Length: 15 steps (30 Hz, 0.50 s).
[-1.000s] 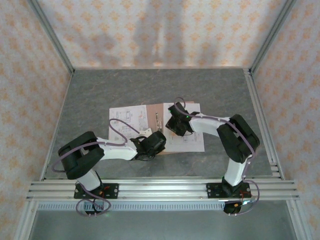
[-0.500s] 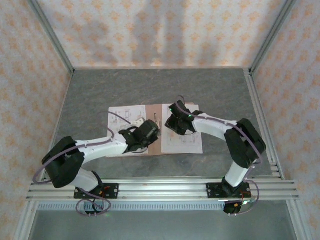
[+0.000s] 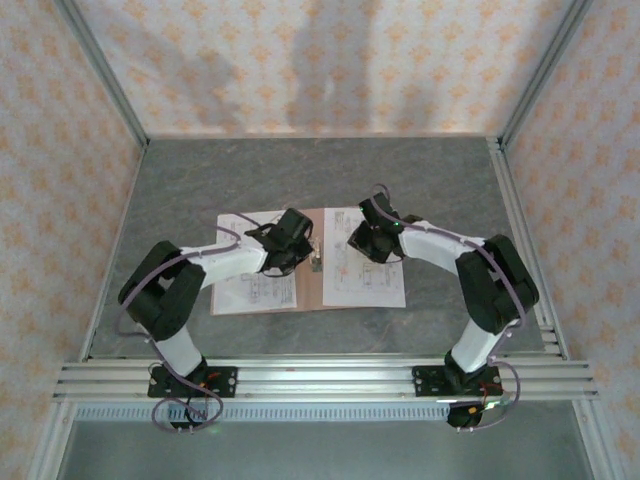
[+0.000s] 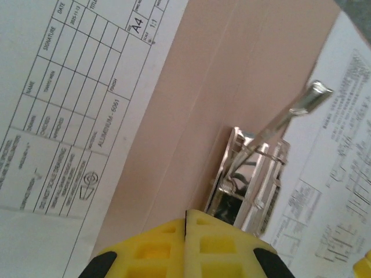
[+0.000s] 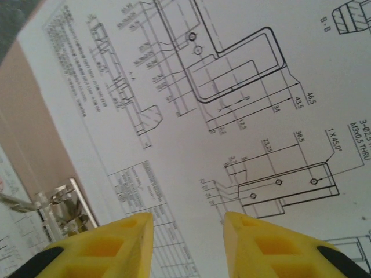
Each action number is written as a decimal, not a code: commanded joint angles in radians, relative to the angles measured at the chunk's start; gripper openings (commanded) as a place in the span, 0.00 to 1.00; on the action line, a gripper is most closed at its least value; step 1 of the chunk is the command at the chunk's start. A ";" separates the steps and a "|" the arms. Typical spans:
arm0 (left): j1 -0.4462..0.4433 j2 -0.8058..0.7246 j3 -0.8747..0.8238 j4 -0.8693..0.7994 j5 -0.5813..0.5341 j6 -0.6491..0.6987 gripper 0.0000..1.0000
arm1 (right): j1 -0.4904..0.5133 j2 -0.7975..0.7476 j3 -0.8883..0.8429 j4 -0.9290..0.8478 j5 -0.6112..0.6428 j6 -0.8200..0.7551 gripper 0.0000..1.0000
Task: Put the files into the folder
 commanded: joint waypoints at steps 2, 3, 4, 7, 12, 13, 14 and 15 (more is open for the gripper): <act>0.018 0.048 0.031 -0.022 0.008 0.035 0.00 | -0.010 0.059 0.047 -0.020 -0.013 -0.035 0.37; 0.018 0.053 0.032 -0.021 0.007 0.036 0.00 | -0.010 0.071 0.056 -0.023 -0.013 -0.038 0.37; 0.018 0.058 0.032 -0.017 0.005 0.037 0.00 | -0.010 0.082 0.066 -0.029 -0.014 -0.042 0.37; 0.018 0.073 0.034 0.001 0.016 0.044 0.00 | -0.011 0.123 0.100 -0.049 -0.030 -0.053 0.37; 0.017 0.098 0.039 0.005 0.031 0.059 0.00 | -0.010 0.167 0.127 -0.059 -0.057 -0.069 0.37; 0.018 0.099 0.037 0.008 0.032 0.060 0.00 | -0.008 0.172 0.130 -0.060 -0.061 -0.073 0.37; 0.018 0.101 0.035 0.013 0.036 0.060 0.00 | -0.006 0.172 0.131 -0.061 -0.058 -0.074 0.37; 0.017 0.102 0.034 0.014 0.035 0.059 0.00 | -0.005 0.172 0.128 -0.064 -0.056 -0.075 0.37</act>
